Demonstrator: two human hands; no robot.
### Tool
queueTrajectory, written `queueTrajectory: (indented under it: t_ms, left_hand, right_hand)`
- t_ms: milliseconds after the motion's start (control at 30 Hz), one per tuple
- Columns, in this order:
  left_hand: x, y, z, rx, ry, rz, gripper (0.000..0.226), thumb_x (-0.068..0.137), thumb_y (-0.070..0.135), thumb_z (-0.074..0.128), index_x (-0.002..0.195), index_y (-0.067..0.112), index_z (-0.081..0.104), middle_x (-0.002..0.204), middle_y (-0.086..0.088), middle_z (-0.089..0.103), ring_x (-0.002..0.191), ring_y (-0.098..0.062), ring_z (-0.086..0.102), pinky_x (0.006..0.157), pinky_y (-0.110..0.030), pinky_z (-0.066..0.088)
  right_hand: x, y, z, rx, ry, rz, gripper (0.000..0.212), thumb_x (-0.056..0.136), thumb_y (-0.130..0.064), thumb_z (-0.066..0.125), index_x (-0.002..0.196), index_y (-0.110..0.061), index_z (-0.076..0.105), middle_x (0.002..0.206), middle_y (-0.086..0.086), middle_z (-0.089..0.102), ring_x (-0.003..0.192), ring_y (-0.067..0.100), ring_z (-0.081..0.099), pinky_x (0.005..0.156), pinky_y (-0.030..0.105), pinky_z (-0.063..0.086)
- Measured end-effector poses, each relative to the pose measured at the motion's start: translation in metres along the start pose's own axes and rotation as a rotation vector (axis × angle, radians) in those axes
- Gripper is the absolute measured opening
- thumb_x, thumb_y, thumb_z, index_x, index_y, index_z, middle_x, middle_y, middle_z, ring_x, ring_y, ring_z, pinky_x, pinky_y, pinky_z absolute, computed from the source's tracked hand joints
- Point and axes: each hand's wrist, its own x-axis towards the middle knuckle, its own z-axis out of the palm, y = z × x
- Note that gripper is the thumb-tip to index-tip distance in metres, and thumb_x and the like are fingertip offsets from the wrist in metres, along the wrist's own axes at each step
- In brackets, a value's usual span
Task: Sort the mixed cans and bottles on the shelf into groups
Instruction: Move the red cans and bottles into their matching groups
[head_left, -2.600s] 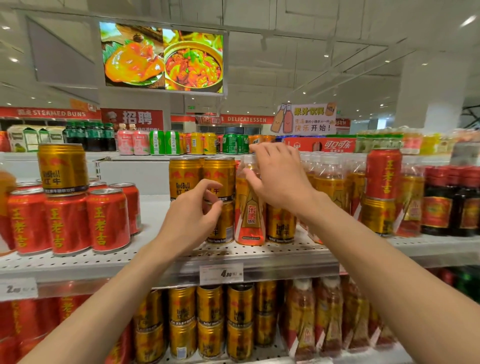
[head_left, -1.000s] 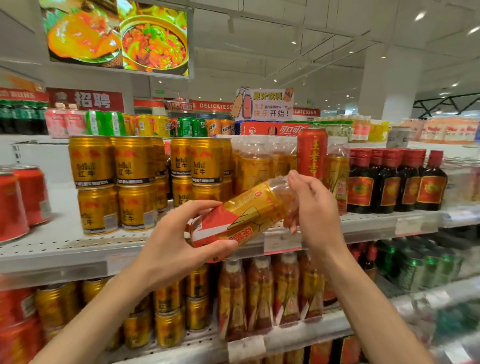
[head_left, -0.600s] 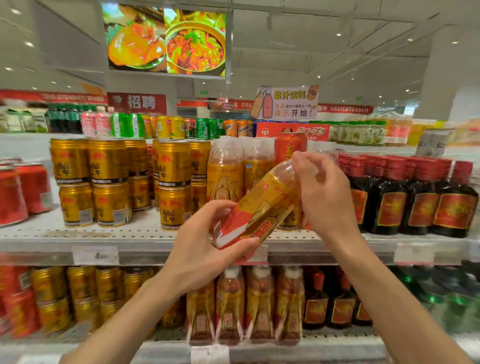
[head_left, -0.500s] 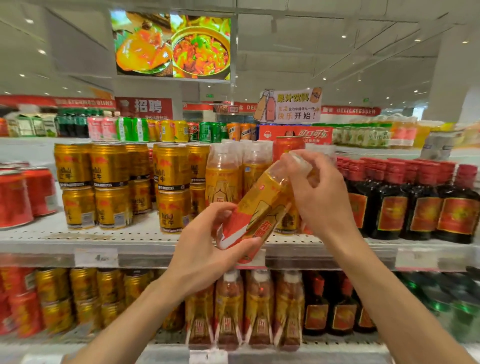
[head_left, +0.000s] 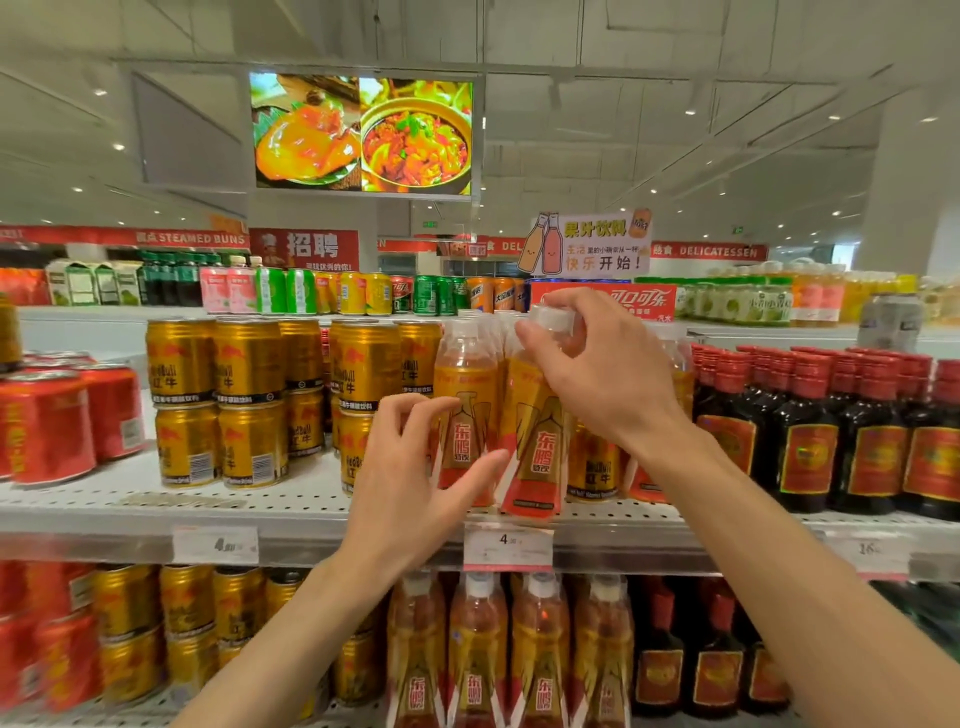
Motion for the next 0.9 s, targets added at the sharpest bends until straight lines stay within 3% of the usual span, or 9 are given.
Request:
queueTrajectory:
  t_ms: [133,200,333,467,567,733,833,900]
  left_hand:
    - [0.003,-0.011,0.002,0.026,0.014,-0.038,0.068,0.089,0.053,0.068,0.147,0.031,0.043,0.144,0.004,0.038,0.126,-0.006,0.042,0.101,-0.023,0.040]
    - [0.002,-0.014,0.006,0.034,-0.039,-0.054,0.075,0.090,0.050,0.069,0.154,0.035,0.031,0.155,0.006,0.030,0.132,-0.015,0.049,0.103,-0.032,0.050]
    - [0.001,-0.020,0.011,0.036,-0.108,-0.065,0.089,0.091,0.050,0.069,0.159,0.044,0.012,0.164,0.006,0.024,0.137,-0.017,0.050,0.101,-0.043,0.057]
    - [0.000,-0.025,0.012,0.019,-0.139,-0.053,0.094,0.092,0.051,0.067,0.160,0.046,0.003,0.156,0.006,0.042,0.120,-0.004,0.055,0.091,-0.024,0.052]
    - [0.000,-0.026,0.013,0.004,-0.162,-0.054,0.094,0.093,0.052,0.066,0.161,0.046,0.001,0.145,0.007,0.054,0.108,0.002,0.056,0.085,-0.014,0.042]
    - [-0.001,-0.028,0.013,0.004,-0.168,-0.053,0.095,0.093,0.053,0.066,0.161,0.046,0.000,0.145,0.006,0.053,0.106,0.000,0.060,0.078,-0.007,0.039]
    - [-0.001,-0.029,0.013,0.021,-0.176,-0.046,0.095,0.093,0.056,0.064,0.160,0.047,-0.002,0.145,0.006,0.052,0.098,-0.004,0.065,0.075,-0.007,0.040]
    - [-0.001,-0.030,0.012,0.036,-0.173,-0.034,0.095,0.093,0.057,0.062,0.161,0.046,-0.003,0.144,0.006,0.053,0.090,-0.005,0.066,0.076,-0.014,0.049]
  right_hand:
    - [0.004,0.006,0.019,-0.131,-0.012,-0.035,0.049,0.097,-0.058,0.050,0.131,-0.023,0.055,0.113,-0.007,0.061,0.082,0.009,0.061,0.069,0.028,0.047]
    - [0.003,0.010,0.032,-0.197,-0.001,-0.064,0.050,0.098,-0.061,0.046,0.131,-0.024,0.055,0.112,-0.005,0.063,0.079,0.010,0.063,0.066,0.027,0.050]
    - [0.003,0.016,0.040,-0.295,0.003,-0.066,0.060,0.098,-0.064,0.042,0.140,-0.022,0.049,0.132,-0.001,0.056,0.087,0.013,0.066,0.066,0.024,0.047]
    - [-0.015,0.024,0.037,-0.297,-0.120,-0.104,0.079,0.096,-0.057,0.053,0.159,-0.022,0.020,0.161,0.002,0.031,0.079,0.011,0.066,0.065,0.023,0.052]
    - [-0.035,0.031,0.033,-0.279,-0.191,-0.127,0.090,0.094,-0.049,0.060,0.161,-0.025,0.005,0.169,0.000,0.013,0.057,0.003,0.055,0.058,0.019,0.051]
    - [-0.047,0.037,0.036,-0.203,-0.186,-0.146,0.087,0.095,-0.044,0.063,0.162,-0.026,0.009,0.170,0.000,0.005,0.056,0.004,0.052,0.067,0.031,0.059]
    - [-0.047,0.039,0.043,-0.215,-0.164,-0.157,0.086,0.096,-0.042,0.061,0.162,-0.024,0.009,0.170,0.002,0.002,0.057,0.004,0.048,0.063,0.028,0.059]
    - [-0.049,0.042,0.048,-0.215,-0.138,-0.163,0.083,0.097,-0.040,0.061,0.162,-0.023,0.011,0.170,0.003,0.002,0.058,0.004,0.047,0.060,0.025,0.057]
